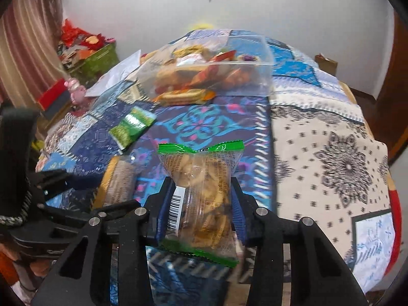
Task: Organize snacks
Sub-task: 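Grasp the gold-striped cookie tube with the left gripper while the right grasps the green-tied cookie bag, then carry both cookie packs over the clear box and release them inside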
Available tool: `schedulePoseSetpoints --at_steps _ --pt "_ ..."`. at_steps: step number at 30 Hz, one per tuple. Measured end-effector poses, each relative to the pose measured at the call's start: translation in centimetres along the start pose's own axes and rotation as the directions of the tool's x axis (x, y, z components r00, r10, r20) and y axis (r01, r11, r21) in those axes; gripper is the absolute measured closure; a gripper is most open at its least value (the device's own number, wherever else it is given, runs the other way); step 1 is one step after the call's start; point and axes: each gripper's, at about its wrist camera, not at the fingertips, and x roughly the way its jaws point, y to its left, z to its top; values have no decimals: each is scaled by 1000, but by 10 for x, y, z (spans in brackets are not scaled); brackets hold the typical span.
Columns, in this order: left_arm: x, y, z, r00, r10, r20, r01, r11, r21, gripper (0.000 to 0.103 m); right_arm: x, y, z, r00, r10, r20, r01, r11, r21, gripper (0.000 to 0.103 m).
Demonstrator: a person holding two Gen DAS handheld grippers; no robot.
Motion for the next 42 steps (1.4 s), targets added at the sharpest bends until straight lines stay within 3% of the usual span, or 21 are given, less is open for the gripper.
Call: schedulePoseSetpoints --at_steps 5,11,19,28,42 --pt "-3 -5 1 1000 -9 30 8 1000 28 50 -4 -11 3 1000 -13 19 12 999 32 64" --pt "-12 -3 6 998 -14 69 12 999 30 64 -7 -13 7 999 -19 42 17 999 42 64" --pt "-31 0 23 987 11 159 -16 999 31 67 -12 -14 21 996 -22 81 18 999 44 65" --pt "-54 13 51 971 -6 239 9 1000 -11 67 -15 -20 50 991 -29 134 22 998 51 65" --pt "-76 43 116 930 32 366 -6 997 -73 67 -9 -33 106 976 -40 212 28 998 57 65"
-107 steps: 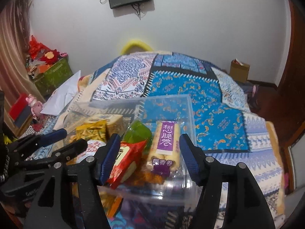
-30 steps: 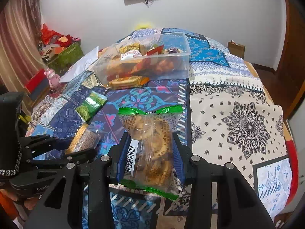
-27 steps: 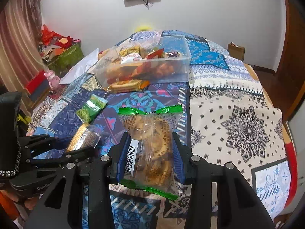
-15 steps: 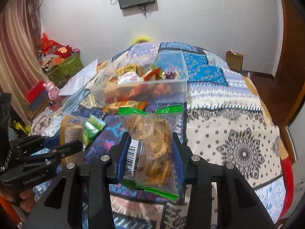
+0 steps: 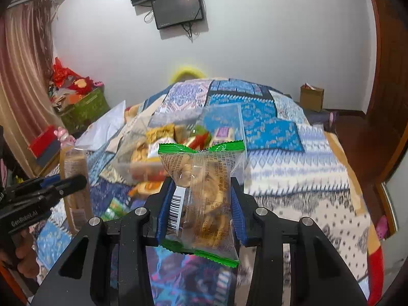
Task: Organize snacks
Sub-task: 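Carry both cookie packs over the clear box and release them inside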
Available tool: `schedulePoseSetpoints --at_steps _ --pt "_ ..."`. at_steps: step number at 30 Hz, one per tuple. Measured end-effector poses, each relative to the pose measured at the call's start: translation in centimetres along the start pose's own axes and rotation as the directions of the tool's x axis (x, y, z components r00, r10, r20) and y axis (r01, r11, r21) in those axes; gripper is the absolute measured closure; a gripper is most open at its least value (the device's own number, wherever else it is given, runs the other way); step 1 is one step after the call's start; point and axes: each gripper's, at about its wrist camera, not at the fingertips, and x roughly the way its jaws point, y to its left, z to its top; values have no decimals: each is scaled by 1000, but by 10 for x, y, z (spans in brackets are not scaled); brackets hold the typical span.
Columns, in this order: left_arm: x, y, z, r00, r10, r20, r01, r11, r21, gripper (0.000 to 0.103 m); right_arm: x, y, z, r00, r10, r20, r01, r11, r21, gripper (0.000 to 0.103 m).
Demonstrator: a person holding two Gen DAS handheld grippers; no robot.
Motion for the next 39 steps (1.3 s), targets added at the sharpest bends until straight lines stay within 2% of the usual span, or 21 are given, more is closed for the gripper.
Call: schedulePoseSetpoints --at_steps 10,17,23,30,39 --pt "24 15 53 997 34 67 -34 999 -5 68 25 0 42 998 5 60 -5 1000 -2 65" --pt "52 29 82 997 41 67 -39 998 -40 68 49 5 67 997 28 78 -28 1000 1 65" --pt "86 37 96 997 68 43 -66 997 -33 68 79 14 74 997 61 48 -61 998 -11 65" --pt "126 43 99 995 101 0 -101 995 -14 67 114 22 75 996 84 -7 -84 996 -25 65" --pt "160 54 96 993 96 -62 -99 994 -45 67 152 31 73 993 83 -86 -86 996 -30 65"
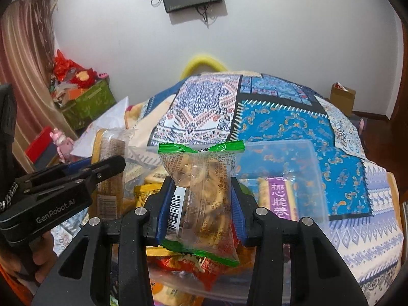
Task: Organize snacks
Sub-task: 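Carry both cookie packs over the clear box and release them inside, then grasp the green pea snack bag with the left gripper while the right grasps the round cake pack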
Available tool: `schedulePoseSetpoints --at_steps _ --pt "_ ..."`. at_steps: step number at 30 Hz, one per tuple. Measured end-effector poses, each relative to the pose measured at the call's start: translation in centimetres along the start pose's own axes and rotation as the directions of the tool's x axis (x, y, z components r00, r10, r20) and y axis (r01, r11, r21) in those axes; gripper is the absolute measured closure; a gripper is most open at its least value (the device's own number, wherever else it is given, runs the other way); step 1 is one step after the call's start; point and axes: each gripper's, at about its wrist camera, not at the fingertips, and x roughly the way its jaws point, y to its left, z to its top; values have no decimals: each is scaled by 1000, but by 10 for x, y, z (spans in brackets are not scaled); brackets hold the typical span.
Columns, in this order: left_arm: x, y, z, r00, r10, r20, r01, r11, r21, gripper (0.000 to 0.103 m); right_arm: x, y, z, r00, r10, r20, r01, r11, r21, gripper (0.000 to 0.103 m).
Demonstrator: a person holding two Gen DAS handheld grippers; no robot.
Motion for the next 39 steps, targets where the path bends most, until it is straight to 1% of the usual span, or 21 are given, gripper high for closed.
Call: schedulePoseSetpoints --at_steps 6,9,12,14,16,17,18,19,22,27,30,32,35,39 --pt "19 3 -8 998 20 -56 -20 1000 -8 67 8 2 -1 1000 -17 -17 17 1000 -16 65" --pt "19 4 -11 998 12 -58 -12 1000 -13 67 12 2 -1 999 -26 -21 26 999 -26 64" --pt "15 3 -12 998 13 -60 -13 1000 -5 64 13 1 0 999 -26 -32 25 999 -28 63" --pt "10 3 -12 998 -1 -63 0 1000 -7 57 13 2 0 998 -43 -40 42 999 -34 62" --pt "0 3 -12 999 -4 -48 4 1000 -9 53 12 4 1 998 -49 -50 47 998 -41 59" --pt "-4 3 -12 999 -7 -40 7 1000 -6 54 11 3 1 997 -48 -53 46 998 -41 56" --pt "-9 3 -13 999 -11 -34 11 1000 -3 53 9 3 0 997 -45 -54 43 998 -36 50" --pt "-15 3 -13 1000 -13 -26 13 1000 2 53 6 3 0 998 -40 -49 38 999 -31 46" --pt "-29 4 -16 1000 -13 -19 13 1000 6 53 -9 4 -1 999 -44 -16 43 998 -35 46" --pt "-56 7 -27 1000 -25 -16 25 1000 7 53 -33 6 -7 1000 -29 0 28 999 -45 44" --pt "-70 9 -41 999 -24 -31 24 1000 19 53 -46 8 -15 1000 -28 4 28 998 -55 39" --pt "-75 10 -51 999 -20 -44 21 999 25 53 -55 9 -23 1000 -24 3 24 998 -62 38" --pt "-80 12 -73 996 -28 -85 30 999 28 53 -62 12 -36 1000 -22 -11 21 997 -72 37" --pt "-80 12 -103 988 -45 -148 51 998 36 53 -62 13 -54 999 -12 -50 8 997 -72 37"
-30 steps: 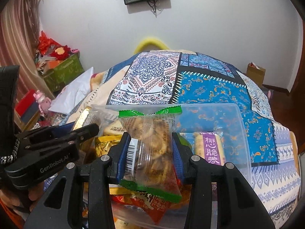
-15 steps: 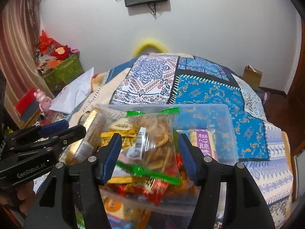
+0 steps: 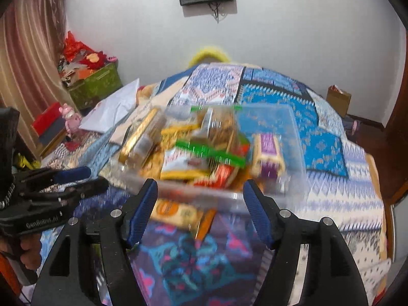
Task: Organize snacks
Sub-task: 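Grasp the green pea snack bag with the left gripper while the right grasps the round cake pack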
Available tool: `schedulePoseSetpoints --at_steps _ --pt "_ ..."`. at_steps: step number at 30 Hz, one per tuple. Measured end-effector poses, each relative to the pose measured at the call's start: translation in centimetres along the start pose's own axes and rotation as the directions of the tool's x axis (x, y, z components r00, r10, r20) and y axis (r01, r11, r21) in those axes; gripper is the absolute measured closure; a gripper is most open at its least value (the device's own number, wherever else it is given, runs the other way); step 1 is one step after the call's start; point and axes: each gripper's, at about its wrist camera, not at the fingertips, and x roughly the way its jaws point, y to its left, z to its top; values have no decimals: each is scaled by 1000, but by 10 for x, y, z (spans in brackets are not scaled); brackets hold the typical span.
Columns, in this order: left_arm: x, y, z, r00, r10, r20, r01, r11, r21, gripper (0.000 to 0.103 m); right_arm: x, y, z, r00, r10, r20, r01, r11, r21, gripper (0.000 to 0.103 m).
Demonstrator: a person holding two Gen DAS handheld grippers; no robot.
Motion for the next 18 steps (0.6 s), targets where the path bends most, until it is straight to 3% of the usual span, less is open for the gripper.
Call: schedulePoseSetpoints --at_steps 7,14,18 --pt "18 -3 -41 995 -17 -94 17 1000 -7 53 4 5 -28 998 12 -64 -12 1000 -3 37" --pt "31 -17 -65 992 -15 -123 21 999 47 53 32 9 -41 990 -5 -144 0 999 -37 37" --pt "37 -16 -68 993 -24 -117 31 998 60 53 43 12 -35 990 2 -144 -7 999 -39 37"
